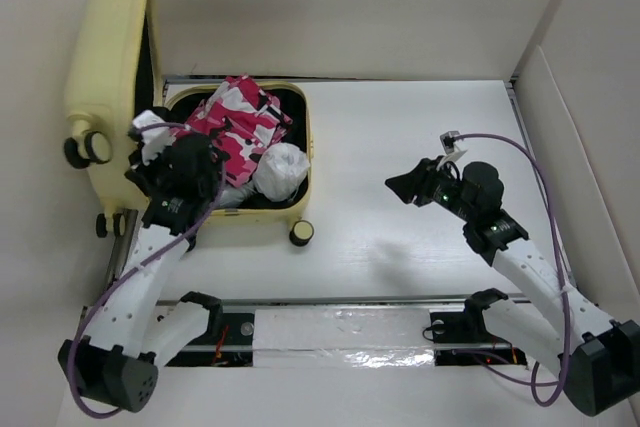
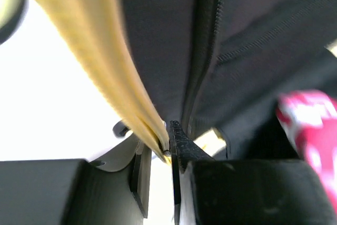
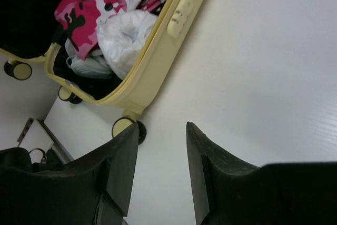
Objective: Pack the luggage
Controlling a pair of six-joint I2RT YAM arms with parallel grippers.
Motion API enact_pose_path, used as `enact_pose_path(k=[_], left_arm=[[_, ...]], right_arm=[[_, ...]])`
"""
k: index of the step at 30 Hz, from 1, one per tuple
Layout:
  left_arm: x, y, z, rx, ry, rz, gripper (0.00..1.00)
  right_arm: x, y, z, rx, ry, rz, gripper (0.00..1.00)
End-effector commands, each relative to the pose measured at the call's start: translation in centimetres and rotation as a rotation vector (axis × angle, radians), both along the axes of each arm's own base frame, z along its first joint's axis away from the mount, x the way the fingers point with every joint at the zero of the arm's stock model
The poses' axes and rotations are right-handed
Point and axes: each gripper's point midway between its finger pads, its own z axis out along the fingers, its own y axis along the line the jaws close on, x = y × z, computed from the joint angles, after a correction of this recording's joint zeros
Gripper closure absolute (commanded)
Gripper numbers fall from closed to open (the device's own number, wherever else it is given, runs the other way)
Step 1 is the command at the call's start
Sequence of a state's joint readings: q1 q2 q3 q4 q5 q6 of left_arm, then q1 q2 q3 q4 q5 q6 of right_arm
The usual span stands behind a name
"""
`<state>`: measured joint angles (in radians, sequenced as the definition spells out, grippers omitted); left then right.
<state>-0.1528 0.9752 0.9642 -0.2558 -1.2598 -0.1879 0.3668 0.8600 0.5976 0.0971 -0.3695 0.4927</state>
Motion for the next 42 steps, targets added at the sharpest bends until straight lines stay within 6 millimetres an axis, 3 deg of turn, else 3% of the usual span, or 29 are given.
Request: enact_pose_path(k=[1, 6, 7, 8, 9, 10, 12, 16, 17, 18, 19, 21, 22, 24, 25, 26, 27, 30, 31, 35, 36, 39, 40, 41, 42], left_arm=[[1.8, -6.2, -0.7, -0.021, -0.013, -0.284, 1.0], [0.6, -9.4, 0.3, -0.115, -0.073, -0.58, 1.0], [0.6, -10.2, 0.5, -0.128, -0.079, -0.656, 0.93], [0.7, -12.7, 0.9, -0.175, -0.102, -0.834, 0.76], [0.8, -13.8, 1.5, -0.143, -0.093, -0.925, 0.67], [1.0, -15.4, 1.7, -0.155, -0.094, -1.025, 0.7], [1.9, -15.9, 2.7, -0.163, -0.101, -1.024, 1.0], [5.2, -19.4, 1.0, -0.171, 0.062, -1.131, 0.99], [5.9, -22.1, -0.5, -0.213, 0.126, -1.25, 0.92], [5.9, -23.2, -1.3, -0.236, 0.155, -1.305, 0.85], [5.7, -24.1, -2.1, -0.258, 0.173, -1.348, 0.65], [4.5, -25.5, -3.2, -0.283, 0.173, -1.449, 0.43], [3.8, -25.8, -3.5, -0.289, 0.175, -1.484, 0.4], [1.8, -26.5, -2.9, -0.309, 0.153, -1.573, 0.38], [1.0, -26.8, -2.2, -0.313, 0.138, -1.606, 0.41], [-0.1, -27.4, -0.1, -0.317, 0.089, -1.673, 0.44], [-0.9, -27.7, 0.4, -0.325, 0.084, -1.705, 0.45], [-3.1, -29.1, 4.0, -0.321, -0.021, -1.843, 0.48], [-3.6, -29.4, 4.7, -0.324, -0.042, -1.875, 0.47], [-5.0, -31.8, 7.6, -0.348, -0.075, -2.042, 0.43], [-4.3, -31.6, 8.2, -0.359, -0.087, -2.003, 0.44], [0.5, -27.7, 10.0, -0.388, -0.206, -1.637, 0.45], [2.2, -25.2, 10.1, -0.403, -0.246, -1.455, 0.42], [4.1, -21.2, 10.0, -0.416, -0.308, -1.18, 0.4], [4.8, -19.3, 9.7, -0.41, -0.321, -1.066, 0.4]], right_arm=[[1.0, 0.6, 2.4, 0.004, -0.067, -0.011, 0.53], [1.6, 1.0, 1.5, -0.025, -0.046, -0.036, 0.48], [1.5, 1.2, 1.3, -0.029, -0.041, -0.035, 0.43], [1.6, 1.1, 1.4, -0.03, -0.041, -0.042, 0.41], [1.6, 1.3, 1.3, -0.034, -0.04, -0.043, 0.41], [1.7, 1.3, 1.4, -0.032, -0.043, -0.048, 0.38], [1.6, 1.8, 1.3, -0.027, -0.04, -0.037, 0.38], [1.8, 1.9, 0.8, -0.054, -0.026, -0.049, 0.37], [1.6, 2.0, 1.0, -0.056, -0.033, -0.05, 0.37], [1.8, 1.6, 1.0, -0.063, -0.035, -0.07, 0.37], [1.8, 1.4, 1.3, -0.062, -0.041, -0.081, 0.35], [1.8, 0.9, 1.4, -0.052, -0.049, -0.11, 0.33], [1.8, 0.8, 1.6, -0.047, -0.054, -0.119, 0.33], [2.0, 0.7, 1.7, -0.037, -0.055, -0.129, 0.33], [2.0, 0.7, 1.5, -0.038, -0.052, -0.129, 0.33], [2.0, 0.8, 1.6, -0.038, -0.052, -0.129, 0.35], [2.1, 0.7, 1.5, -0.041, -0.05, -0.134, 0.37], [2.3, 0.4, 1.5, -0.044, -0.056, -0.162, 0.56], [2.3, 0.2, 1.5, -0.041, -0.059, -0.175, 0.68], [2.7, 0.1, 1.1, -0.039, -0.053, -0.198, 0.75], [2.6, 0.3, 0.9, -0.045, -0.052, -0.188, 0.76], [2.9, 0.4, 0.6, -0.056, -0.048, -0.189, 0.87], [2.8, 0.6, 0.6, -0.058, -0.05, -0.184, 0.94], [2.8, 0.6, 0.5, -0.063, -0.047, -0.184, 0.96], [2.7, 1.0, 0.3, -0.072, -0.046, -0.17, 0.98]])
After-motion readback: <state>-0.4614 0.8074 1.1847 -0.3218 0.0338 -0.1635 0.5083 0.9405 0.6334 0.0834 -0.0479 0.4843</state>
